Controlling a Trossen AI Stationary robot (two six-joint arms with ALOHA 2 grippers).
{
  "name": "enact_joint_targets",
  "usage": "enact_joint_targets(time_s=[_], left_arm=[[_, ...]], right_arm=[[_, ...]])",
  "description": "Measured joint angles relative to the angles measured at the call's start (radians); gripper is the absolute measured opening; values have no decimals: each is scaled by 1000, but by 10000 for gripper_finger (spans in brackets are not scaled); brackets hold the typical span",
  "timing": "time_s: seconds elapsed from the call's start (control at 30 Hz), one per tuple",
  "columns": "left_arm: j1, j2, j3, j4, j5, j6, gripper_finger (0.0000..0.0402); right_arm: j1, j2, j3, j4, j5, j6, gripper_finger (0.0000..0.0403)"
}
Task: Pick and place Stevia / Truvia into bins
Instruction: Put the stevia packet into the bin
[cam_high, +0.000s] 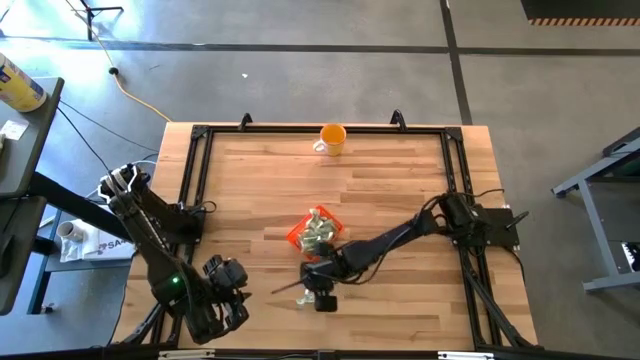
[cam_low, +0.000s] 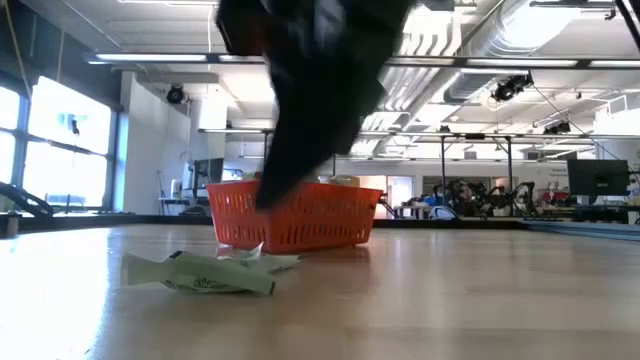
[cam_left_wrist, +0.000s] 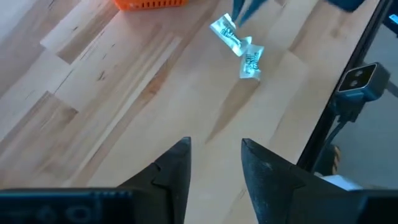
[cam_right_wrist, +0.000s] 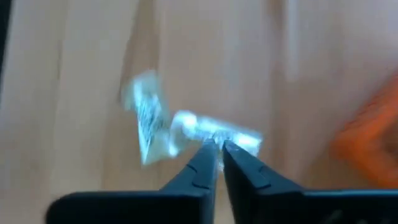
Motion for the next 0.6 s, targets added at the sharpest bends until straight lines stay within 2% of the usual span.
enact_joint_targets(time_s=[0.07, 0.17, 0.23, 0.3, 0.37, 0.5, 0.6], left_arm=[[0, 0, 0, -3, 0, 0, 172], [0, 0, 0, -25, 0, -2, 170], [0, 0, 0, -31, -1, -2, 170], [0, 0, -1, -39, -11, -1, 170], [0, 0, -16, -36, -30, -2, 170], [0, 0, -62, -30, -23, -23, 172], [0, 1, -97, 6, 6, -53, 172]], right_arm=[[-7, 0, 83, -74, 14, 1, 12], [3, -2, 243, -175, 74, -6, 17], [13, -5, 358, -250, 109, -28, 6], [20, -12, 428, -305, 140, -70, 5], [19, -14, 446, -335, 140, -112, 22], [18, 12, 384, -376, -47, -296, 81], [49, 45, 348, -367, -32, -481, 145]])
